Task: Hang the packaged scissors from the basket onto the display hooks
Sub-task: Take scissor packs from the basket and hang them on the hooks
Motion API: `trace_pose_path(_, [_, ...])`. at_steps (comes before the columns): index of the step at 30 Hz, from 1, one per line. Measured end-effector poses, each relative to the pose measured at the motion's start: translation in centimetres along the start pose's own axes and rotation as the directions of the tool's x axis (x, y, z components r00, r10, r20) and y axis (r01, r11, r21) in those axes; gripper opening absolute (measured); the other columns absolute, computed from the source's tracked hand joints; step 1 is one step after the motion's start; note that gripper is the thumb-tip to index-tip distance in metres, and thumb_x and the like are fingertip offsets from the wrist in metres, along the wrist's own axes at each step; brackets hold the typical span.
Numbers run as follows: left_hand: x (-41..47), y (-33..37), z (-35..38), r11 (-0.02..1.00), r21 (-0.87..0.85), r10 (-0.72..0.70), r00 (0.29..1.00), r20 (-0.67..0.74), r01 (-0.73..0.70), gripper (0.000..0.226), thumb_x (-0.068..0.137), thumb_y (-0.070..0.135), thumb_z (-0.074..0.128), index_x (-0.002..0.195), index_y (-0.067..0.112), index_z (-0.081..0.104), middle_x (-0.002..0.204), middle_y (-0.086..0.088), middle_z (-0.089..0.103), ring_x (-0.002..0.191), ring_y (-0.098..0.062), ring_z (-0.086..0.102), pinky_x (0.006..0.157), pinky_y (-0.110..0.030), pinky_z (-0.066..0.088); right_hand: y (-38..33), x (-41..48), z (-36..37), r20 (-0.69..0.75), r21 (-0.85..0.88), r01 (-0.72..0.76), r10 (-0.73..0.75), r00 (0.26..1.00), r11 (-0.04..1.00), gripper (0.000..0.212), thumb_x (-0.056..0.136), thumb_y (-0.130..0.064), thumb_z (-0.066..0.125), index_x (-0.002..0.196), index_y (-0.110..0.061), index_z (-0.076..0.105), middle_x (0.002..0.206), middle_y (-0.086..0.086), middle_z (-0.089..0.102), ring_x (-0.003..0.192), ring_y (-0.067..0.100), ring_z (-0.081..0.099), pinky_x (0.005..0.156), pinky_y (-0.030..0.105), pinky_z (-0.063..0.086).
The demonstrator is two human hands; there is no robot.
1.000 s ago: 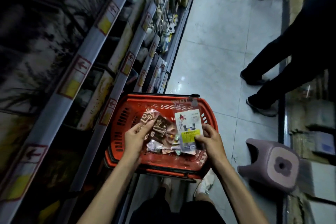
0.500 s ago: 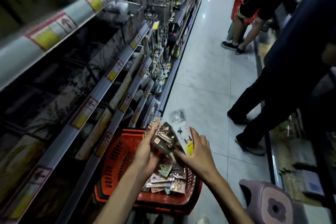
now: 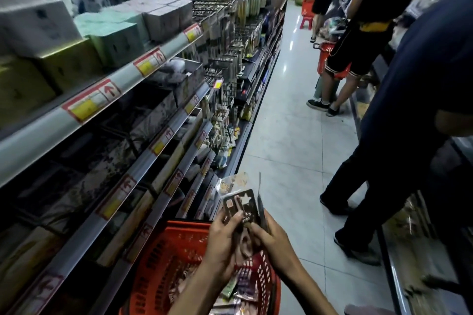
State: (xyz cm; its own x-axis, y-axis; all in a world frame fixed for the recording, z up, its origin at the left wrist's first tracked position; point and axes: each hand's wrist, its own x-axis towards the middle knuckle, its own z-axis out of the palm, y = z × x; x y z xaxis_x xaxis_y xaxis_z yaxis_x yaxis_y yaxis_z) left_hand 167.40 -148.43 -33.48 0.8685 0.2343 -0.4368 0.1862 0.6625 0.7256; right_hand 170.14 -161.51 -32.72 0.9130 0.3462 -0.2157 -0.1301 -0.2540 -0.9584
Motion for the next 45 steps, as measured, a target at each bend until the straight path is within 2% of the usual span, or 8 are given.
trace_pose_path(10, [0.9,1.2,1.9,0.966,0.24,0.106,0.994,-0.031,-0.095,0.047,0.084,0.024,0.071,0.126,0.009,0.058,0.11,-0.024,0.076,0.088,-0.037,0.078,0.081,-0.05,0.064,-1.9,0.1,-7.9,-0.174,0.212,-0.008,0.046,0.984,0.977,0.018,0.099,-0.013,0.065,0.113,-0.023,0.065,0.105,0.004,0.077,0.092,0.021,0.074,0.081,0.045,0.061])
trace_pose_path(17, [-0.2,-0.2,6.8,0.699,0.645,0.301,0.945,0.125,-0.308,0.057,0.102,0.018,0.064,0.135,0.051,0.032,0.133,-0.009,0.065,0.098,-0.023,0.077,0.082,-0.046,0.064,-2.1,-2.4,-13.3,-0.22,0.36,0.051,0.031,0.975,0.932,0.03,0.088,-0.002,0.074,0.116,-0.011,0.066,0.106,0.008,0.078,0.096,0.025,0.076,0.074,0.034,0.06])
trace_pose_path(21, [-2.1,-1.7,11.6,0.626,0.676,0.299,0.92,0.253,-0.389,0.038,0.102,-0.005,0.053,0.106,0.028,0.071,0.101,0.016,0.076,0.098,-0.014,0.071,0.083,-0.017,0.053,-1.4,-4.6,-15.6,-0.235,0.406,0.059,0.041,0.971,0.912,0.028,0.091,-0.001,0.07,0.116,-0.009,0.063,0.106,0.013,0.078,0.099,0.031,0.075,0.083,0.041,0.06])
trace_pose_path(28, [-5.5,-5.2,16.5,0.716,0.571,0.146,0.887,0.439,-0.401,0.007,0.094,0.013,0.077,0.099,0.018,0.077,0.096,0.0,0.08,0.092,-0.014,0.075,0.085,-0.036,0.061,-0.3,-10.4,-18.3,-0.514,0.304,0.145,0.034,0.857,0.941,0.013,0.098,-0.009,0.065,0.111,-0.012,0.068,0.105,0.008,0.077,0.102,0.026,0.073,0.093,0.045,0.058])
trace_pose_path(33, [-7.4,-7.9,17.9,0.702,0.539,-0.011,0.749,0.662,-0.466,0.008,0.096,0.011,0.074,0.1,0.018,0.075,0.097,0.0,0.077,0.089,-0.009,0.07,0.085,-0.04,0.059,0.2,-16.5,-18.4,-0.764,0.279,0.205,0.087,0.64,0.938,0.02,0.095,-0.02,0.072,0.112,-0.01,0.07,0.103,0.009,0.078,0.098,0.025,0.075,0.088,0.044,0.061])
trace_pose_path(39, [-12.1,-11.6,17.5,0.73,0.522,-0.274,0.511,0.815,-0.441,0.065,0.107,0.01,0.057,0.157,0.045,0.037,0.151,0.01,0.058,0.136,-0.013,0.058,0.113,-0.042,0.047,2.6,-27.8,-15.8,-0.915,0.363,0.285,0.281,0.289,0.887,0.016,0.096,-0.008,0.068,0.111,-0.003,0.069,0.101,0.012,0.079,0.095,0.027,0.075,0.083,0.036,0.06])
trace_pose_path(42, [-16.1,-13.5,17.3,0.736,0.567,-0.406,0.43,0.807,-0.37,0.08,0.104,0.004,0.058,0.163,0.042,0.019,0.134,0.015,0.07,0.121,-0.009,0.068,0.104,-0.037,0.053,3.6,-35.1,-13.8,-0.942,0.331,0.301,0.329,0.058,0.894,0.023,0.095,-0.006,0.068,0.118,-0.008,0.067,0.104,0.009,0.079,0.1,0.029,0.074,0.088,0.041,0.057])
trace_pose_path(45, [-20.8,-15.6,17.5,0.735,0.627,-0.528,0.362,0.768,-0.258,0.056,0.103,0.005,0.06,0.148,0.034,0.043,0.1,0.025,0.078,0.089,0.006,0.072,0.078,-0.016,0.056,4.1,-42.5,-11.2,-0.931,0.287,0.286,0.336,-0.139,0.914,0.038,0.086,-0.012,0.077,0.122,-0.014,0.067,0.11,0.009,0.078,0.104,0.027,0.073,0.091,0.04,0.057])
